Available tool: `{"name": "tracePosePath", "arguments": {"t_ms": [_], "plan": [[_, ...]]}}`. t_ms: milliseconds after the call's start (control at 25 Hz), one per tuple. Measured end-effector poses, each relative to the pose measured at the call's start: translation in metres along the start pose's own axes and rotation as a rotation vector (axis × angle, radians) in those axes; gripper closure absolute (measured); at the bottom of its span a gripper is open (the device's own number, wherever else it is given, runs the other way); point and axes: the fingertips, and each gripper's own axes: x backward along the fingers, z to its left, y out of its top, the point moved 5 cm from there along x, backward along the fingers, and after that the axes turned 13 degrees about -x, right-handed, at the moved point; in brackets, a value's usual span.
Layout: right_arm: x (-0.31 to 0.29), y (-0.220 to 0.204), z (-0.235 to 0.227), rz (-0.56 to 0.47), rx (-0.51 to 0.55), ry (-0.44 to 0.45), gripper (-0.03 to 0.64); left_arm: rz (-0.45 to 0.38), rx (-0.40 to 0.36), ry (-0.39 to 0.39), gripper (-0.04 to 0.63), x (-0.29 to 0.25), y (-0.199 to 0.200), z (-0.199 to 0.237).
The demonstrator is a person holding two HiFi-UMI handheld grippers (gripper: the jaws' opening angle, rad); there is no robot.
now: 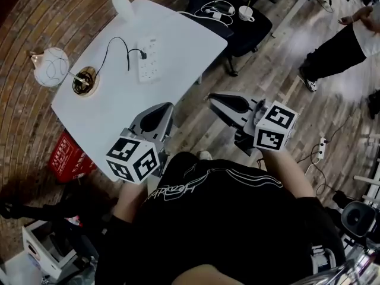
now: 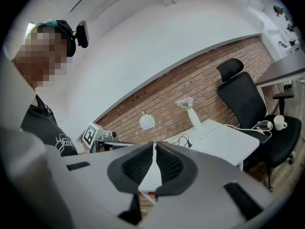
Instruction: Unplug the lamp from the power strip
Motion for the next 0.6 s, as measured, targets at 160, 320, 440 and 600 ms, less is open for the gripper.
{"name": "tracePosePath", "arguments": {"t_ms": [160, 320, 440, 600], "plan": [[-0.017, 0.016, -0.03, 0.016, -0.002, 0.013, 0.618, 0.005, 0.03, 0.063, 0.592, -0.016, -0.002, 0.032], [-0.042, 0.034, -0.064, 0.033, -0.026, 0.016, 0.617, 0.026, 0.066, 0.112, 0.592, -0.033, -0.011, 0.069], [-0.065, 0.05, -0.092, 0.047, -0.04, 0.019, 0.615, 0.066, 0.1, 0.141, 0.592, -0.05, -0.022, 0.1], [-0.1, 0.068, -0.126, 0.096, -0.034, 0.043, 0.534, 0.099, 0.152, 0.177, 0.592, -0.067, -0.032, 0.136]]}}
